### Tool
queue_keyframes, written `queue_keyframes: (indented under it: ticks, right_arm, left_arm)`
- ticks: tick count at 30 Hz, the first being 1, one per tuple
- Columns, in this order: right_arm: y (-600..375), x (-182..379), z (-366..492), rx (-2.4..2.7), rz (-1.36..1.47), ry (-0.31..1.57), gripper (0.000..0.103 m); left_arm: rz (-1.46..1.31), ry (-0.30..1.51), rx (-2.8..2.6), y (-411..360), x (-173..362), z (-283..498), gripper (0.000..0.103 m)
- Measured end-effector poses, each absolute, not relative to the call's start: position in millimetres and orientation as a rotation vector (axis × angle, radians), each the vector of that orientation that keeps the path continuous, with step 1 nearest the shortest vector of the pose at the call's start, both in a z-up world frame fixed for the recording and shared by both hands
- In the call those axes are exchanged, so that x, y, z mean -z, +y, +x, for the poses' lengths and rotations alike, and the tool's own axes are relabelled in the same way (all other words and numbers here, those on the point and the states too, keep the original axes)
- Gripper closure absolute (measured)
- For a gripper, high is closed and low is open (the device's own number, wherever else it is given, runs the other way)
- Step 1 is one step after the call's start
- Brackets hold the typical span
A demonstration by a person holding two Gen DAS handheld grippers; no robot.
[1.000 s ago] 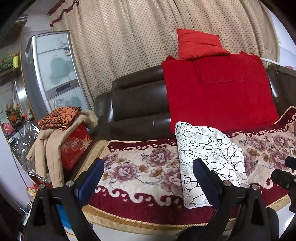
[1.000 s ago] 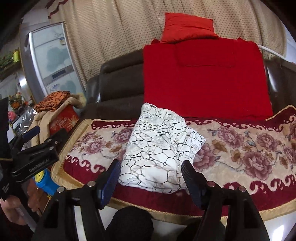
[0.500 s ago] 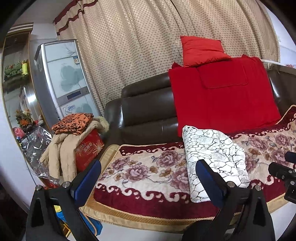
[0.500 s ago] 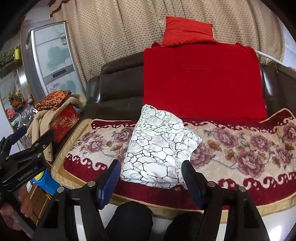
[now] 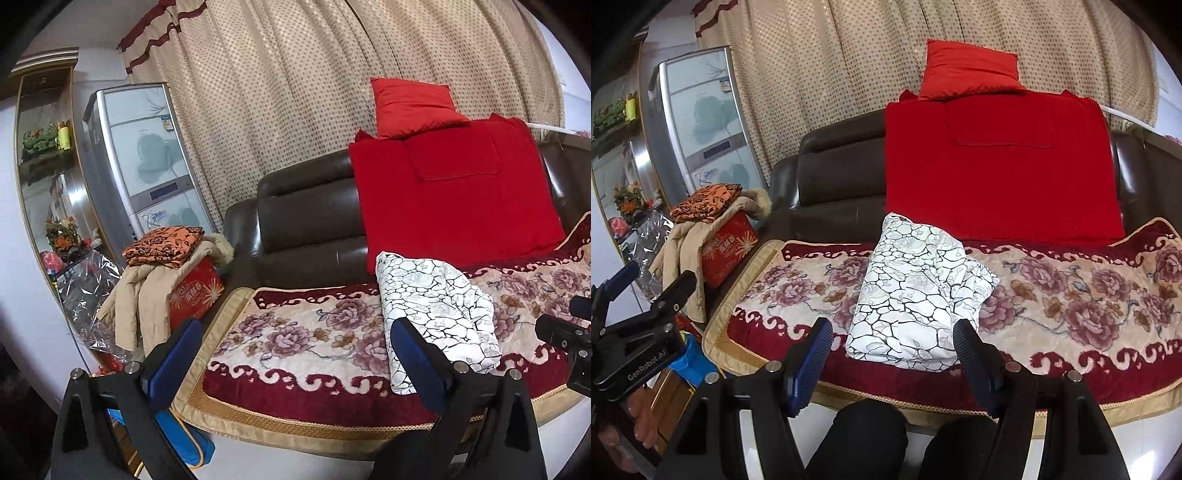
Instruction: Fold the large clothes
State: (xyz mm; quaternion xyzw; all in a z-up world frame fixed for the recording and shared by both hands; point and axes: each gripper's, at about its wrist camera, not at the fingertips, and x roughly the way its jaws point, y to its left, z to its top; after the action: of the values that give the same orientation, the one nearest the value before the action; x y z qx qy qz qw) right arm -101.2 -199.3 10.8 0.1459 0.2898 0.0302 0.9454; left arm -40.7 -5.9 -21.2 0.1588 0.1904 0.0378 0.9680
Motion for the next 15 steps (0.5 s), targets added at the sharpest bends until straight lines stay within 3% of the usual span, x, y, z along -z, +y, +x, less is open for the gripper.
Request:
queue_keyframes:
  ticks: [15]
  right_arm:
    - [-195,-21,-126,-0.047,0.295,0.577,0.031]
  left_arm:
    - [0.314,0.366,-0.086,0,15,-64,0.001]
